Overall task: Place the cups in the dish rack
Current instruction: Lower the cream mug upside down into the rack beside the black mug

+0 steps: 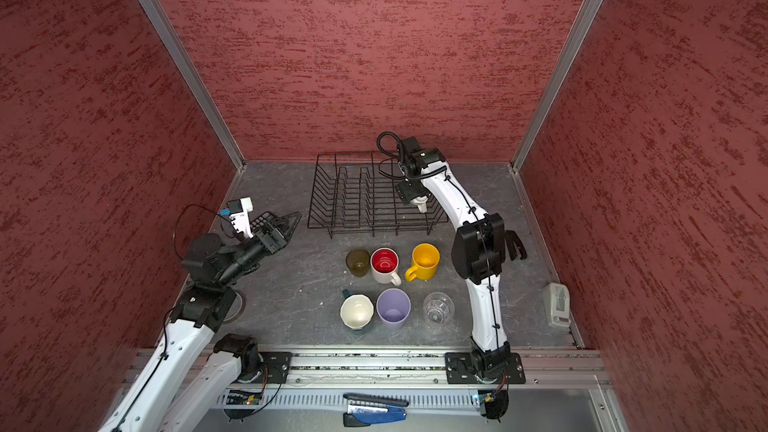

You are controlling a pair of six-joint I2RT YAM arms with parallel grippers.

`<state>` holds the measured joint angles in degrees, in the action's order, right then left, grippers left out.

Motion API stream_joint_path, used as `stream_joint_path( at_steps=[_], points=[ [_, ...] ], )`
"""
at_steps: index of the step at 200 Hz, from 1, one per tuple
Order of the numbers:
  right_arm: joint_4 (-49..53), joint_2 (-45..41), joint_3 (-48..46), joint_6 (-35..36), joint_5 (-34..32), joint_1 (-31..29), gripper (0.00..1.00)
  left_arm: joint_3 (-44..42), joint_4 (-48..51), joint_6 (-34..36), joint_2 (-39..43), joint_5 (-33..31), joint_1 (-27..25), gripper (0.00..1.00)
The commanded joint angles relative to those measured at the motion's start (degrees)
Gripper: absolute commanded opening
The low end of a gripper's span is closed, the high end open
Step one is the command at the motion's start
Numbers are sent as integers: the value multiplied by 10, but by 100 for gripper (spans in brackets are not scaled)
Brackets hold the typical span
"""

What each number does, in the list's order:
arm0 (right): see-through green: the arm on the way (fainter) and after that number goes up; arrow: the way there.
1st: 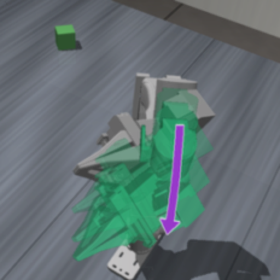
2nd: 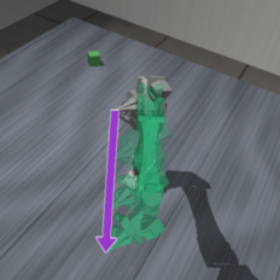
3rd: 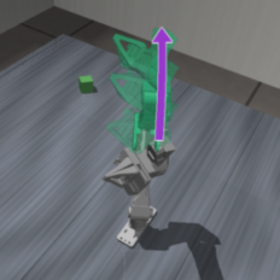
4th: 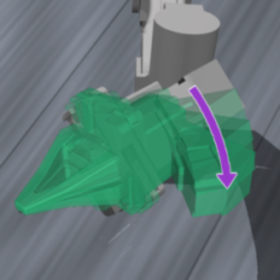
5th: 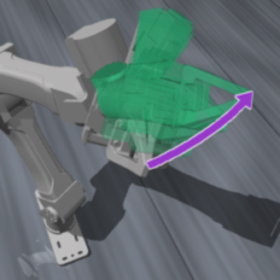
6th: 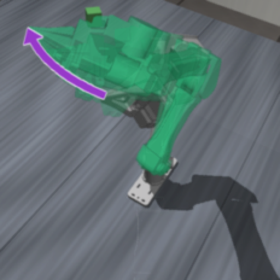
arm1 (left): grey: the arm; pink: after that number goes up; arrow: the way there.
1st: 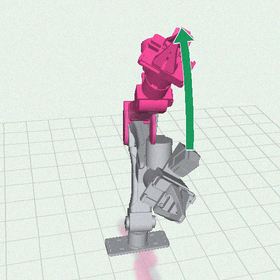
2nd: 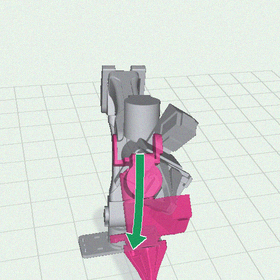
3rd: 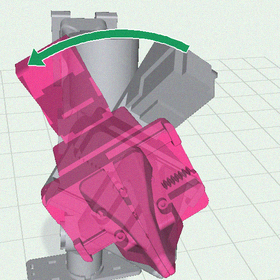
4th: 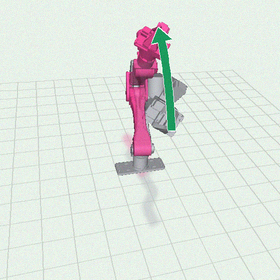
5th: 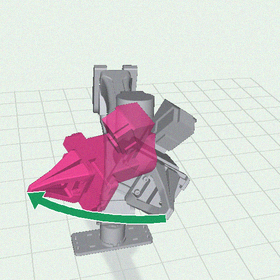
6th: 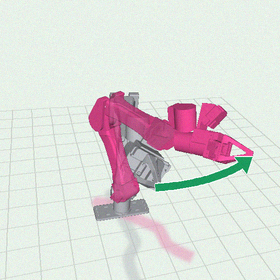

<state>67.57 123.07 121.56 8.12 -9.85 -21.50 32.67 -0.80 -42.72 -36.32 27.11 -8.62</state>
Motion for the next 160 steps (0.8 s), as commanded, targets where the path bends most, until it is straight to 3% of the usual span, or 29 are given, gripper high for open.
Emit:
stream_joint_path(
  at_steps=[1, 73, 105, 160],
  points=[
    [-3, 7, 25, 18, -25, 3, 15, -4, 2, -1, 4, 7, 6, 100],
    [10, 44, 27, 31, -19, 3, 20, -14, -13, -13, -5, 9, 8, 100],
    [15, 59, 26, 32, -19, 3, 29, -17, -18, -17, -11, 11, 8, 100],
    [21, 80, 36, 30, -2, 3, 55, -23, -21, -23, -13, 12, 8, 100]
  ],
)
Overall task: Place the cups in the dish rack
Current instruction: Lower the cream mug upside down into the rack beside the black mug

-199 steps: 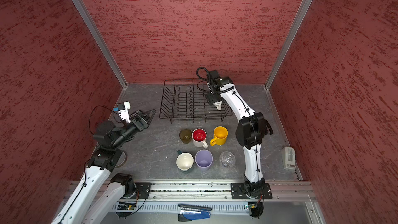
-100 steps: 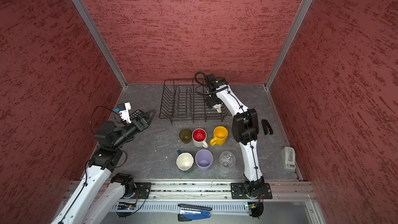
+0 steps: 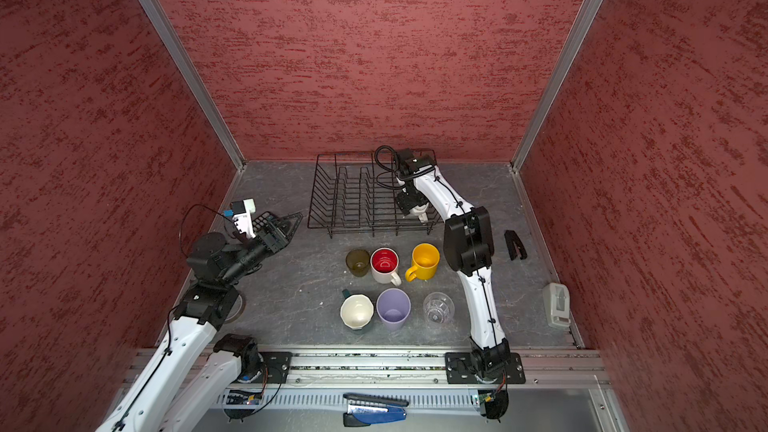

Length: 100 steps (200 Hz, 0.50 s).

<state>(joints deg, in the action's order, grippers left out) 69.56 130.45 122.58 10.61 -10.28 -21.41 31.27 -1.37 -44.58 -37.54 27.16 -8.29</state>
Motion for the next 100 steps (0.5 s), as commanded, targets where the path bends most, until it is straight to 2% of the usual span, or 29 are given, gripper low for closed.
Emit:
stream_joint_path(
  at_steps=[1, 34, 75, 100],
  points=[
    [2, 7, 26, 6, 3, 2, 55, -9, -15, -4, -1, 11, 5, 100],
    [3, 6, 39, -4, 10, 3, 72, -10, -11, -7, 2, 8, 6, 100],
    [1, 2, 48, -19, 19, 5, 98, -11, -1, -11, 5, 3, 6, 100],
    [1, 3, 47, -21, 18, 5, 99, -11, 16, -12, 11, -4, 7, 100]
  ],
)
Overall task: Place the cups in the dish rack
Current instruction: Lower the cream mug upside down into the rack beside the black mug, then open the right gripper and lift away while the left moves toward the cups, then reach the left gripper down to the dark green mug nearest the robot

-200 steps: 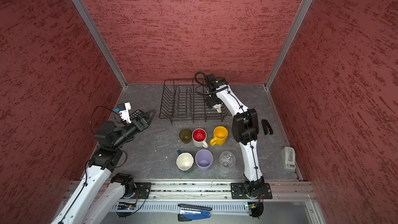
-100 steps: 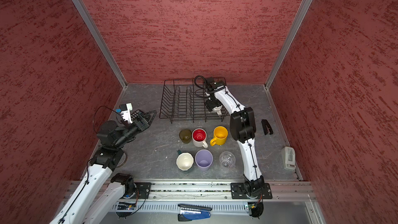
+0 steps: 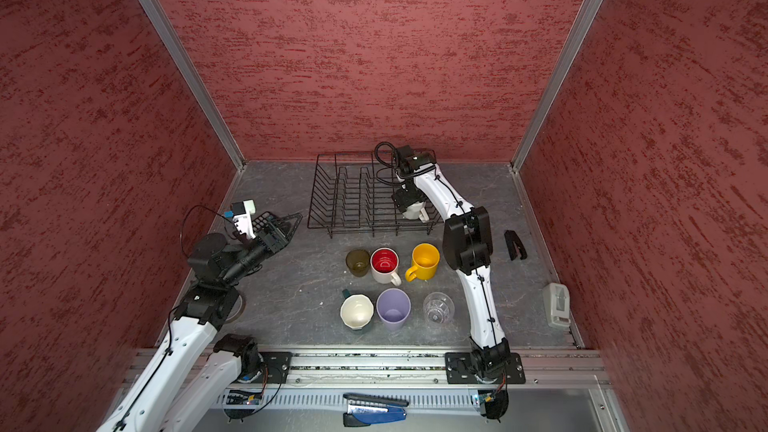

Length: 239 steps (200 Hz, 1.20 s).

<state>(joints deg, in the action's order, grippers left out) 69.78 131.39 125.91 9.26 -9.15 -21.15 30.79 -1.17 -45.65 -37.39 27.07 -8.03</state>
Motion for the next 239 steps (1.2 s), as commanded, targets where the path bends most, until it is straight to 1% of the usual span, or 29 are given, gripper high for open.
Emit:
stream_joint_path(
  at_steps=[1, 34, 83, 104, 120, 135, 154, 176, 195, 215, 239],
  points=[
    [-1, -6, 14, -8, 7, 2, 99, -7, 15, -1, 10, -3, 5, 100],
    [-7, -15, 14, -21, 12, 3, 99, -8, 49, -2, 27, -16, 5, 100],
    [-46, -73, 8, -47, 31, 7, 99, -11, 112, -1, 58, -32, 5, 100],
    [-75, -107, -17, -66, 31, 9, 99, -13, 142, -2, 75, -36, 5, 100],
    [-121, -153, -65, -84, 41, 11, 99, -14, 165, -1, 89, -40, 5, 100],
    [-184, -209, -130, -105, 68, 12, 99, -13, 193, 2, 102, -44, 5, 100],
    [-281, -297, -239, -144, 109, 13, 99, -13, 229, 6, 116, -47, 5, 100],
    [-406, -407, -384, -194, 157, 15, 99, -6, 278, 15, 122, -42, 5, 97],
    [-466, -475, -469, -227, 172, 18, 99, 5, 327, 24, 119, -32, 3, 94],
    [-492, -520, -512, -244, 184, 20, 99, 13, 367, 34, 116, -21, 3, 91],
    [-499, -535, -523, -252, 191, 21, 99, 12, 387, 36, 108, -9, -1, 88]
  ],
)
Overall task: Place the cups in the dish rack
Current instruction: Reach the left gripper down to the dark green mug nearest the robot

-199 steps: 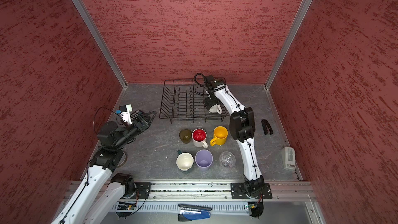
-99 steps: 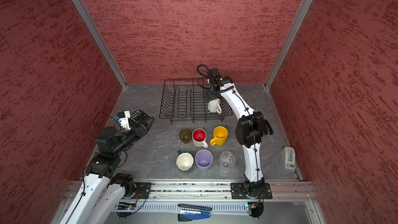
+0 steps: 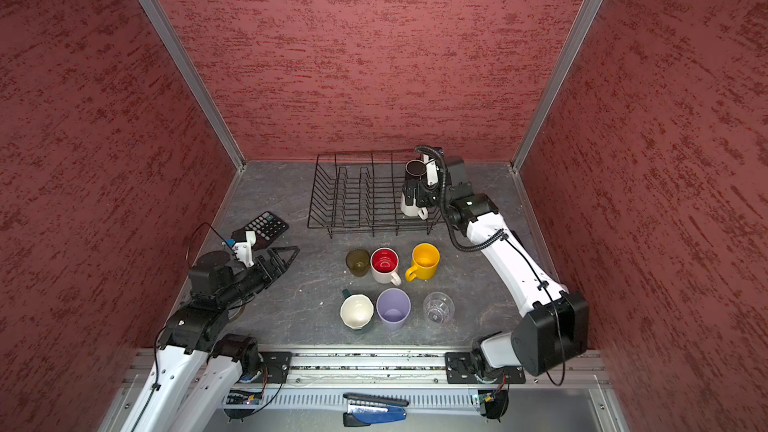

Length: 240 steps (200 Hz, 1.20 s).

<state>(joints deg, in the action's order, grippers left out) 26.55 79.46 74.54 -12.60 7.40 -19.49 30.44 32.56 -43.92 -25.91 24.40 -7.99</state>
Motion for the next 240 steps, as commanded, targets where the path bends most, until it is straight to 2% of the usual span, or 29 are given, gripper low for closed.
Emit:
stream_joint_path(
  at_steps=[1, 31, 60, 74, 108, 134, 153, 194, 240],
  points=[
    [-67, -16, -9, -33, 26, 5, 99, 16, 50, 19, -7, 19, -2, 88],
    [-57, -17, -3, -21, 35, 5, 99, 15, 74, 14, -22, 28, -34, 81],
    [-48, -12, -4, -12, 28, 5, 99, 41, 128, -7, -35, -21, -110, 67],
    [-47, -10, -7, -10, 27, 5, 99, 56, 149, -26, -39, -65, -172, 63],
    [-47, -12, -16, -6, 18, 6, 99, 80, 168, -97, -76, -193, -340, 61],
    [-45, -15, -22, -5, 18, 5, 99, 98, 161, -150, -142, -294, -472, 61],
    [-44, -21, -28, -4, 17, 5, 99, 128, 171, -177, -208, -355, -543, 61],
    [-38, -39, -39, 2, 10, 5, 99, 178, 168, -208, -329, -391, -612, 63],
    [-33, -58, -52, 10, -1, 5, 99, 185, 155, -223, -363, -387, -641, 64]
  ],
)
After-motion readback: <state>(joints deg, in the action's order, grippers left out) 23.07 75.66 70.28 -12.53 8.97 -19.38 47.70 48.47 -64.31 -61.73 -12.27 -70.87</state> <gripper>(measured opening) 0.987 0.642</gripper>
